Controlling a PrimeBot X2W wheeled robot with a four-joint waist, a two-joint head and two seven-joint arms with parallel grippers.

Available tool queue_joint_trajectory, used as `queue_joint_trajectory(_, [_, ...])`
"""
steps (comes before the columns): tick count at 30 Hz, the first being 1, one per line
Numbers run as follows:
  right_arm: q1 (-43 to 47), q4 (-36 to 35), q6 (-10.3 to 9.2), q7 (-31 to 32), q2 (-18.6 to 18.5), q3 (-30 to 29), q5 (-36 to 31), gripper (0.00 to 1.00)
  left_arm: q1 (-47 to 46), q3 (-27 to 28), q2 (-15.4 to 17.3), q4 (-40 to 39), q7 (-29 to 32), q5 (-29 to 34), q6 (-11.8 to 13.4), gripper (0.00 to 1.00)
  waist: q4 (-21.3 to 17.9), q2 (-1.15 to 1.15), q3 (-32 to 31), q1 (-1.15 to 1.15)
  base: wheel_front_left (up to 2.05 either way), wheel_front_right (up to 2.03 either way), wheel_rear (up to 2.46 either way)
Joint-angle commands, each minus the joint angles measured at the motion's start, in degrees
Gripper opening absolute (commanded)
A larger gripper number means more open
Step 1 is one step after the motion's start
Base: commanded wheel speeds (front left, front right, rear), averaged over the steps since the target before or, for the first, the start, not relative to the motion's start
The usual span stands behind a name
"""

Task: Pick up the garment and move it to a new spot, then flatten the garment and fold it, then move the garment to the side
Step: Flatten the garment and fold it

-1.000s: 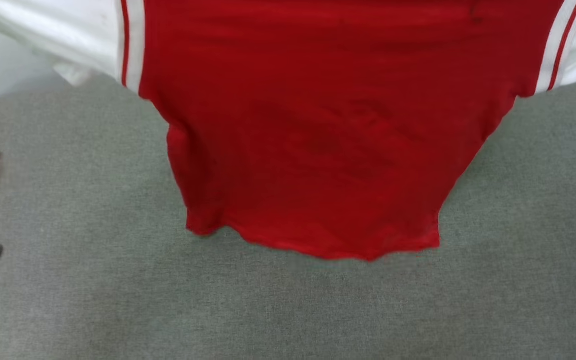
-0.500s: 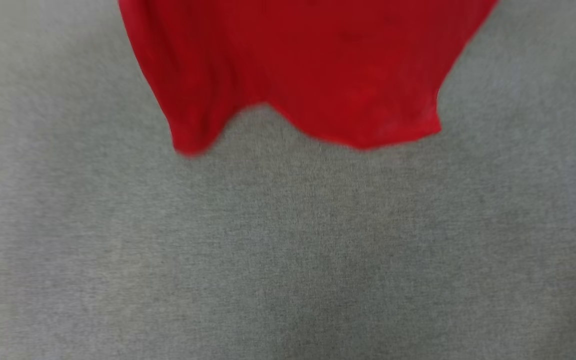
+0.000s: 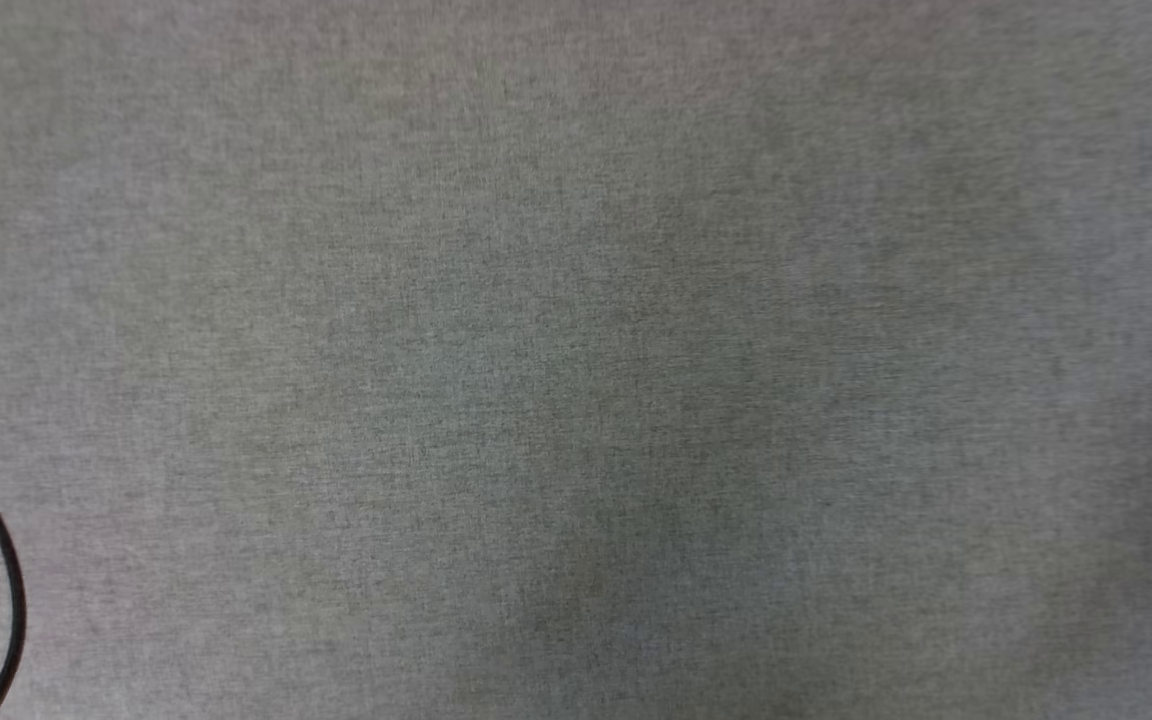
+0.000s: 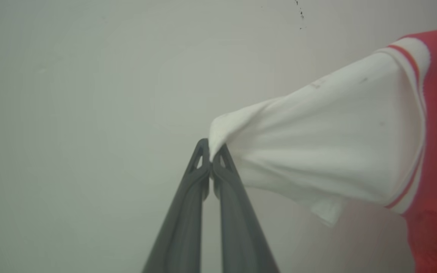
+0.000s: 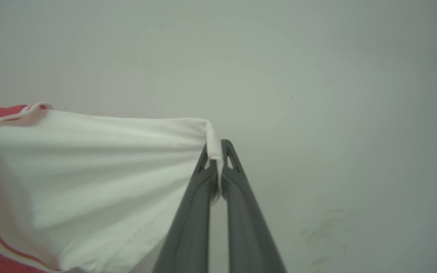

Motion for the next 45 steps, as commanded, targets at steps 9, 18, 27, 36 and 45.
queue_joint_trajectory(9, [-5.2,10.9,-0.29,-8.1,3.0,-0.3,-4.2,0.00,-2.1,-2.9,-3.8,13.7,-10.0,-0.2,-0.4,0.00,2.0,0.00,3.1,-0.02,0.00,0.00,0.00])
queue_joint_trajectory(18, [3.5,16.2,-0.23,-10.9,3.4,4.9,0.8,0.00,9.9,-6.4,-8.3,19.6,-16.3,-3.9,-0.7,0.00,3.6,0.00,-0.2,-0.02,0.00,0.00,0.00])
queue_joint_trajectory(27, [18.0,15.2,-0.23,-9.7,1.0,10.2,11.4,0.00,26.9,-7.7,-9.8,17.8,-18.6,-6.6,-0.7,0.00,3.9,0.00,-8.3,-0.02,0.00,0.00,0.00])
queue_joint_trajectory(36, [37.4,6.5,-0.22,-6.0,-2.3,15.0,23.9,0.00,48.1,-7.8,-7.9,10.0,-17.9,-10.1,0.4,0.00,3.3,0.00,-15.9,-0.02,0.00,0.00,0.00])
queue_joint_trajectory(45, [56.8,-1.8,-0.22,-3.8,-5.4,16.2,32.1,0.00,67.5,-8.7,-6.7,1.3,-15.5,-13.0,5.1,0.00,2.4,0.00,-21.5,-0.02,0.00,0.00,0.00])
